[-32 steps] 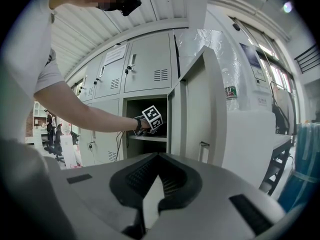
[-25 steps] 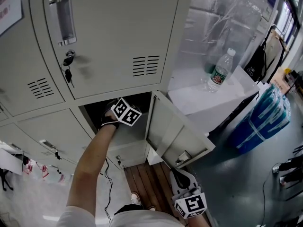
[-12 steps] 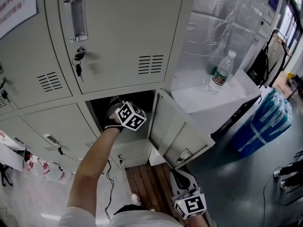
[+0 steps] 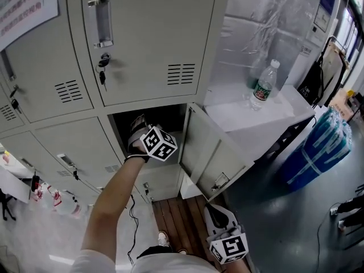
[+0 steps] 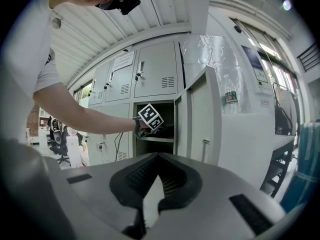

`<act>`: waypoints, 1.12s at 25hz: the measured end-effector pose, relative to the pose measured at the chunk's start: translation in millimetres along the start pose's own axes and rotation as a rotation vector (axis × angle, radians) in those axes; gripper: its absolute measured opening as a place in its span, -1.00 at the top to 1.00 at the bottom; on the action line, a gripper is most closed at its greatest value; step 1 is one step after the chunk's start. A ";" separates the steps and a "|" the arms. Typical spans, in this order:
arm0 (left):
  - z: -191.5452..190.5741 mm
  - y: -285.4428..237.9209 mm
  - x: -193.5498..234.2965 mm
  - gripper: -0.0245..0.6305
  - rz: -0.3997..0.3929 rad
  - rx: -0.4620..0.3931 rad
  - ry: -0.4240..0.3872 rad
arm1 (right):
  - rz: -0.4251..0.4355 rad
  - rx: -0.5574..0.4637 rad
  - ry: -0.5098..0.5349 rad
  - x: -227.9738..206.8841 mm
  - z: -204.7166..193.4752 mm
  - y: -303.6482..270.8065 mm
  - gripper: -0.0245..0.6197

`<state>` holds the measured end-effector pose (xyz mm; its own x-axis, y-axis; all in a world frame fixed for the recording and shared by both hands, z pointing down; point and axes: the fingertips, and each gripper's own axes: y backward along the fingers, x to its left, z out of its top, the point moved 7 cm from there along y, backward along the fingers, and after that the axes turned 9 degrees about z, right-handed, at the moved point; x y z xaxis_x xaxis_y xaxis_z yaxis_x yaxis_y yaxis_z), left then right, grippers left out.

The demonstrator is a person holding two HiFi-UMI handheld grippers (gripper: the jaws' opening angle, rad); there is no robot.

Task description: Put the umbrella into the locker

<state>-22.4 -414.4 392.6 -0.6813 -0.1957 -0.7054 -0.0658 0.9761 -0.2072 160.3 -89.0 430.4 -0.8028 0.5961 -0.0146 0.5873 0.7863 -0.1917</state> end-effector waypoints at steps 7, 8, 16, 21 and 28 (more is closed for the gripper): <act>-7.7 18.4 -6.1 -0.03 0.012 0.029 -0.001 | -0.001 -0.003 -0.002 5.0 -4.8 20.4 0.88; -7.7 21.7 -7.2 0.01 0.017 0.029 -0.002 | -0.004 -0.002 -0.004 5.2 -5.9 23.3 0.88; -13.5 60.0 -3.7 0.59 0.103 -0.001 0.018 | 0.023 -0.019 -0.001 13.1 -9.1 38.4 0.88; -33.1 91.7 -5.4 0.78 0.080 -0.007 0.072 | 0.033 -0.017 -0.002 14.7 -13.4 46.9 0.88; -69.1 133.3 -16.4 0.84 0.053 0.041 0.132 | 0.042 -0.040 0.002 13.7 -13.1 58.1 0.88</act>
<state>-70.3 -274.5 423.4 -0.7733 -0.1270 -0.6212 0.0010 0.9795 -0.2015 184.8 -33.0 431.9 -0.7772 0.6290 -0.0200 0.6242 0.7664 -0.1514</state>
